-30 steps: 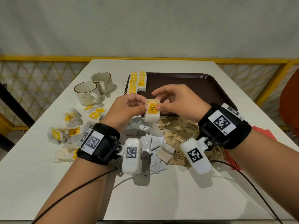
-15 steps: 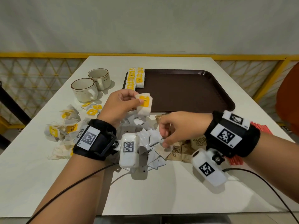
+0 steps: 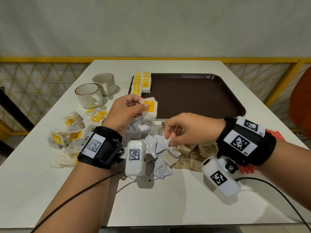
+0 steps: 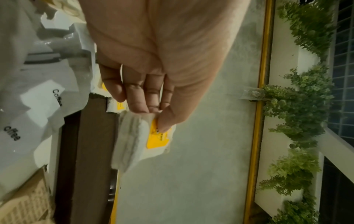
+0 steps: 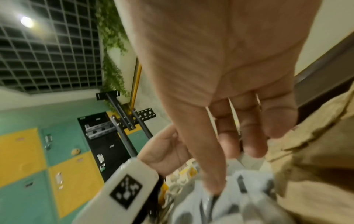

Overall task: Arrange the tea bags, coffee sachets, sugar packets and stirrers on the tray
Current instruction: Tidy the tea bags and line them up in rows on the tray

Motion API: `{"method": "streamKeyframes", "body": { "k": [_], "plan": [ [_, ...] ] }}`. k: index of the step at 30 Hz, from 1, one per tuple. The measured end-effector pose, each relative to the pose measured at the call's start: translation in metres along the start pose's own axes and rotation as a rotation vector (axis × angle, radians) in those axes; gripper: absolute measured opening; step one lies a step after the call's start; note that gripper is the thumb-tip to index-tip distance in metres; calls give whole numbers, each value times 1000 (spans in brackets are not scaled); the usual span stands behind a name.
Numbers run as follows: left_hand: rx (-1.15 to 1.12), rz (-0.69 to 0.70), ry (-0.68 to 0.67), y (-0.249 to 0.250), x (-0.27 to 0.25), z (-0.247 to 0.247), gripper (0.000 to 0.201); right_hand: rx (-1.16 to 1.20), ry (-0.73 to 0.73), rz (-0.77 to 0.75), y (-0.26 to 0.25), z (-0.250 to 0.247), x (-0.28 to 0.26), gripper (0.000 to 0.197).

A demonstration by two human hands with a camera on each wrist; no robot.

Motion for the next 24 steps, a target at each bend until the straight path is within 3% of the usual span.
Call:
{"method": "streamKeyframes", "body": {
  "k": [3, 12, 14, 17, 19, 24],
  "plan": [
    [-5, 0, -9, 1, -1, 1, 17, -104, -118, 19, 4, 24, 0, 25],
    [-5, 2, -10, 2, -3, 1, 17, 5, -28, -22, 5, 12, -2, 20],
    [-4, 8, -9, 4, -4, 1, 18, 315, 41, 12, 11, 5, -5, 22],
    [2, 10, -8, 5, -5, 2, 17, 1136, 187, 90, 17, 8, -8, 32],
    [-1, 11, -7, 6, -6, 2, 17, 1530, 307, 156, 24, 14, -8, 35],
    [4, 5, -4, 5, -6, 2, 15, 1845, 459, 128, 27, 23, -6, 44]
  ]
}}
Point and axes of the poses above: each hand's wrist, its own x-axis towards the middle knuckle, its own z-axis out of the palm, y = z × x, the point moved 8 cm from there along x, towards the middle knuckle, and after that the axes turned 10 degrees about -z, right-handed, at the moved point
